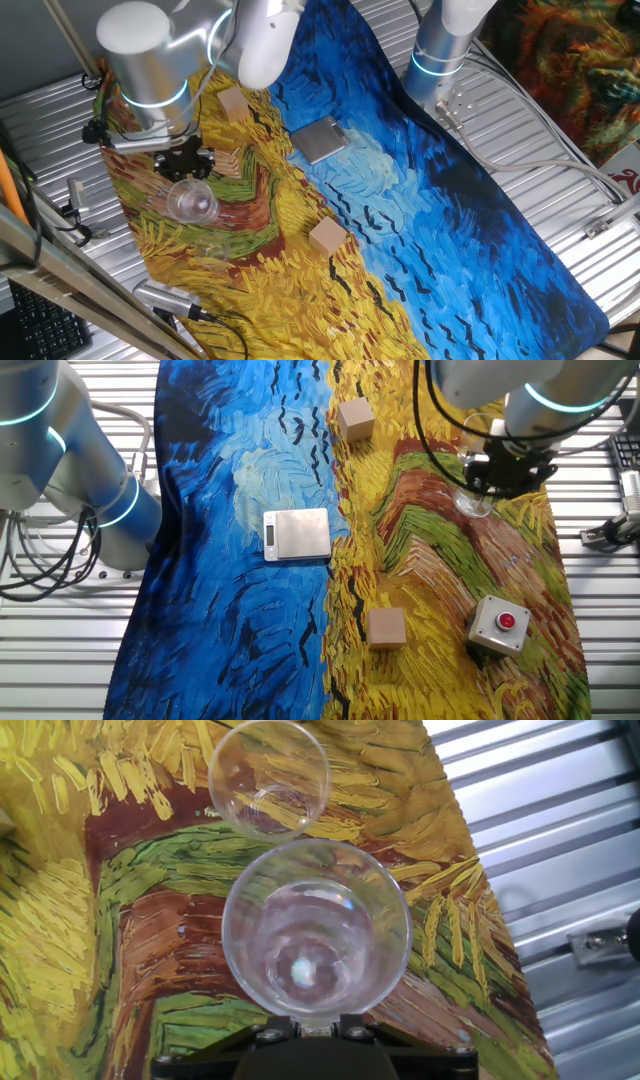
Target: Pour the water from one cup into another empty cup
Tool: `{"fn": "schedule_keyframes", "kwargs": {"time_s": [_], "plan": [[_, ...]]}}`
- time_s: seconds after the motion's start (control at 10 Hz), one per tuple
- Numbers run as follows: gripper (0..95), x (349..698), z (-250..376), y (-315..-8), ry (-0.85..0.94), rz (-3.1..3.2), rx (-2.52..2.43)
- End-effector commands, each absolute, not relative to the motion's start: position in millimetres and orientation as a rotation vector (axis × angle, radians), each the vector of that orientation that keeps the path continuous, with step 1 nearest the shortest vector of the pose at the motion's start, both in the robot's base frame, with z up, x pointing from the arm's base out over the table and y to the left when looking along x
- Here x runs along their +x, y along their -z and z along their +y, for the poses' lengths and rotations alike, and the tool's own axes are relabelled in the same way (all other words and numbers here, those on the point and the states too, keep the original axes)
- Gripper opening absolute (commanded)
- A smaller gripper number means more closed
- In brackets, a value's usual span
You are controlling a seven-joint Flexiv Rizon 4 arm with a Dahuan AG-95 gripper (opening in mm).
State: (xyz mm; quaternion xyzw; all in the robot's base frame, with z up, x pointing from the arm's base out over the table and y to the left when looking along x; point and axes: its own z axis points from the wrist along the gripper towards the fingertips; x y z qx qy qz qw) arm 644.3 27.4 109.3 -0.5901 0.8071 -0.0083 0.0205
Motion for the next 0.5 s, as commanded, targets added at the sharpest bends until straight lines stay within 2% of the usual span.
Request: {"fn": "schedule_keyframes", "kwargs": {"time_s": [0.1, 0.5], "plan": [[0.0, 641.7, 28.7, -111.2, 0.035, 2.514, -1.832], [0.0, 633.8, 29.7, -111.7, 0.094, 2.55, -1.833]]}}
